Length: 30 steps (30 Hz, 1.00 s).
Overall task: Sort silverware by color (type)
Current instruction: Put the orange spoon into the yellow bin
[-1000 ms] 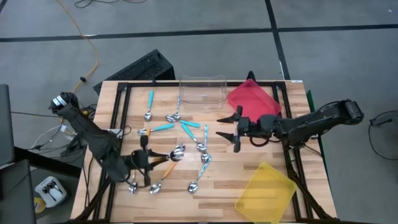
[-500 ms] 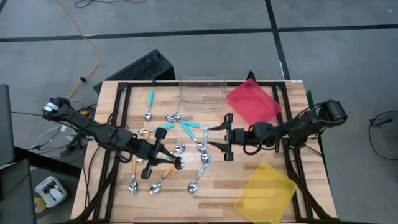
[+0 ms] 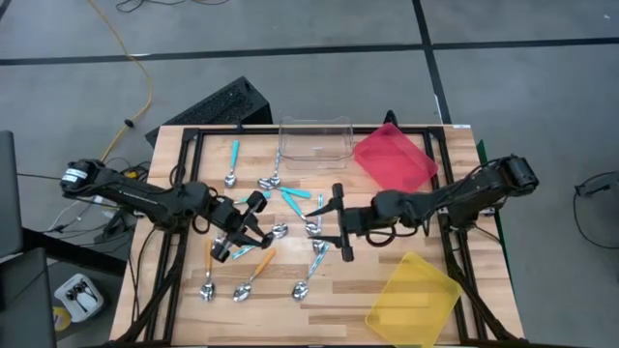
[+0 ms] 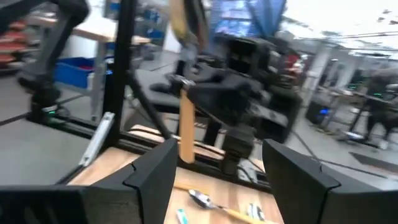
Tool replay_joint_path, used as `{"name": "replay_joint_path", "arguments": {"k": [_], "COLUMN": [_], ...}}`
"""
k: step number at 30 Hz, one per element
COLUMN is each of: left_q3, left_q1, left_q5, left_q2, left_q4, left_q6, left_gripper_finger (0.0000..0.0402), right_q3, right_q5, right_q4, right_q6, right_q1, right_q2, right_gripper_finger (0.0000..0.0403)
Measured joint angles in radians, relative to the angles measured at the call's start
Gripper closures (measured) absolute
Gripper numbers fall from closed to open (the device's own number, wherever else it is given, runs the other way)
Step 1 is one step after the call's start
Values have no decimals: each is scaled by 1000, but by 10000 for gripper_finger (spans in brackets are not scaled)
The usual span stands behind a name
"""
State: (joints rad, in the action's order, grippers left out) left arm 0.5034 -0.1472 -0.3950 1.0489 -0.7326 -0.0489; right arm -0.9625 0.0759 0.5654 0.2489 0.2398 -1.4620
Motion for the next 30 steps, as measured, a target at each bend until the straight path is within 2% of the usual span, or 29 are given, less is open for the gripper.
{"name": "replay_joint_path", "arguments": {"k": [4, 8, 12, 17, 24, 30], "left_q3": [0, 0, 0, 0, 0, 0], "left_q1": [7, 7, 7, 7, 7, 7], "left_q5": [-27, -27, 43, 78, 78, 79], "left_q2": [0, 0, 0, 0, 0, 0], "left_q4": [0, 58, 132, 182, 245, 305], "left_q6": [-47, -116, -181, -266, -345, -358], "left_gripper_finger": [366, 365, 370, 364, 367, 365], "right_q3": [-57, -70, -126, -221, -303, -306], "right_q5": [-60, -30, -23, 3, 98, 29], "right_q4": [-18, -77, -192, -369, -476, -465], "right_q6": [80, 169, 229, 263, 352, 364], "right_q1": [0, 0, 0, -4, 9, 15], "right_q2": [1, 6, 9, -51, -115, -116], "right_gripper_finger": [143, 143, 143, 143, 143, 143]}}
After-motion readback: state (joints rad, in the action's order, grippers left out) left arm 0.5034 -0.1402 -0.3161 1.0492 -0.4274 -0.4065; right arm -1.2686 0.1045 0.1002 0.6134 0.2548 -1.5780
